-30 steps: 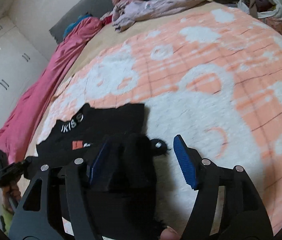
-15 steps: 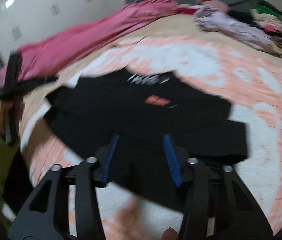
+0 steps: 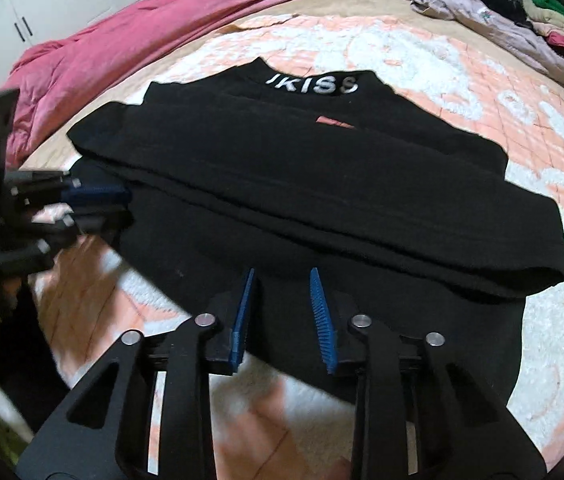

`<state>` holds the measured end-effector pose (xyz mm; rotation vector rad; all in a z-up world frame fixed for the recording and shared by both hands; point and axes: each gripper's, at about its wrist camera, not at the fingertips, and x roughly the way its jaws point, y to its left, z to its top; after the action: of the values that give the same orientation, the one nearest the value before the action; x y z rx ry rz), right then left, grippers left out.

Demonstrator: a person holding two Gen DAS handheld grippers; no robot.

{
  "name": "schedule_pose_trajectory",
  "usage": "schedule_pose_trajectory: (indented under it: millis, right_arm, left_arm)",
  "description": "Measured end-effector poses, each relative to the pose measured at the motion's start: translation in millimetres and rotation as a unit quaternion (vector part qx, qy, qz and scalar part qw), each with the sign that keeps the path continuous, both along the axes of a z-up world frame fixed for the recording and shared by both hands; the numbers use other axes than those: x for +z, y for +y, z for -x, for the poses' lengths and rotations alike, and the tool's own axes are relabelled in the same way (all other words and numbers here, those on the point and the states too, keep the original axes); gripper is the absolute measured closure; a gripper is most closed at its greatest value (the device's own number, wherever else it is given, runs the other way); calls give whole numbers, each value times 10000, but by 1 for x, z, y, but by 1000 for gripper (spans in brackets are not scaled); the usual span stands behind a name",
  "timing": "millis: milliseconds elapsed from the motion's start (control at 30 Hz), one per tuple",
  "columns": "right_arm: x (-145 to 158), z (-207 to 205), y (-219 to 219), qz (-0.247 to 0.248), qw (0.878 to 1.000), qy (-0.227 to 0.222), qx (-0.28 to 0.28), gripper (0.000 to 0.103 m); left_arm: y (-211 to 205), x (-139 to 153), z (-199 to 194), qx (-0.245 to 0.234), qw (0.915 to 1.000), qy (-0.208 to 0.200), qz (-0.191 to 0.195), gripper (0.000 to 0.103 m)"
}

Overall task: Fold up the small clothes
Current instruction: 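Lift the hem with both grippers and fold it over toward the collar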

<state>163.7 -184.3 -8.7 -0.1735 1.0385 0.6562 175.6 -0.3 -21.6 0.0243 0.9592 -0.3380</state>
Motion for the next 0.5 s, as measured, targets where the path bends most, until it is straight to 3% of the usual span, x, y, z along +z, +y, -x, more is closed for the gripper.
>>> schedule_pose_trajectory:
  millis: [367,500]
  right_arm:
    - [11,-18,-3,-275,9982,-406,-347,89]
    - [19,-34,-6,-290,9960,-626,-559,80]
  left_arm:
    - [6,12,-19,354,9981,-492,-94,81]
    - [24,20,-33,683,9958,-604,-47,81]
